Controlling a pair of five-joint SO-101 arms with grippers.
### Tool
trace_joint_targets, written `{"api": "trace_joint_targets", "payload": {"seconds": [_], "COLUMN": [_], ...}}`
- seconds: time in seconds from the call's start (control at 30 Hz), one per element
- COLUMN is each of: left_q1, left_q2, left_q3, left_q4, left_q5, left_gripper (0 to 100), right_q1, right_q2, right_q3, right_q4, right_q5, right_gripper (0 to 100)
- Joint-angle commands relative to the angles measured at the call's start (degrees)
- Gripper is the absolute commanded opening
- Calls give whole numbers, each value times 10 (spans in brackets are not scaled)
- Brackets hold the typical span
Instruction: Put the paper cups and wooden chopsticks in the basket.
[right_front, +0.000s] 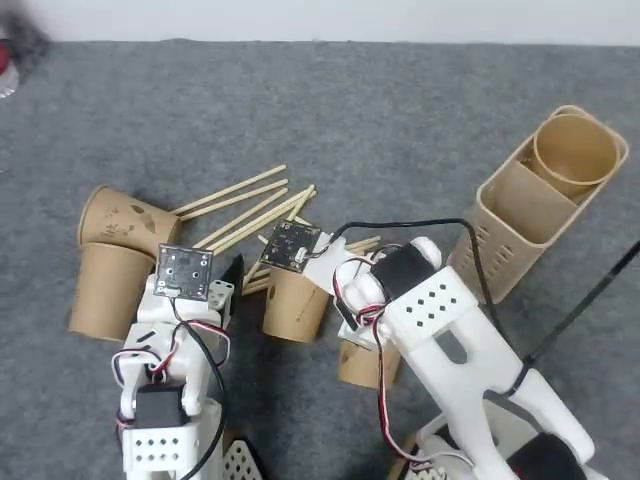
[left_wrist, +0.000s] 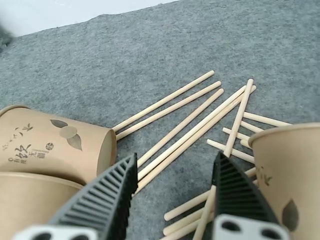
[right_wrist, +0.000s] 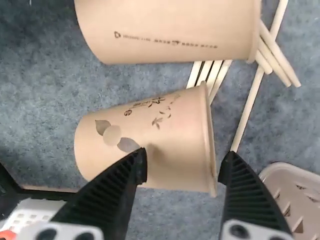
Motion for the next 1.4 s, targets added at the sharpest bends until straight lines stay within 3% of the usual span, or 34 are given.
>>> {"api": "trace_joint_targets", "payload": {"seconds": [0.0,0.33,0.53,0.77,1.1,1.23,1.37], "left_q1": [5,5,5,5,5,5,5], "left_q2": [-8,-8,-8,-8,-8,-8,-8], "left_q3": [-4,-4,-4,-4,-4,-4,-4], "left_q4": [1,0,0,0,0,0,-1], "left_q5": [-5,-5,-5,-5,-5,-5,-5], "left_gripper": [236,236,236,236,236,236,236], "right_q1": [46,56,73,65,64,56,19], "right_q2": [-16,60,182,252,305,281,238], "right_q3": [-48,-102,-197,-293,-222,-199,-173], "right_q4": [9,111,100,155,179,181,181], "right_q5": [26,142,146,162,255,261,258], "right_gripper": [237,240,294,295,290,199,30]}}
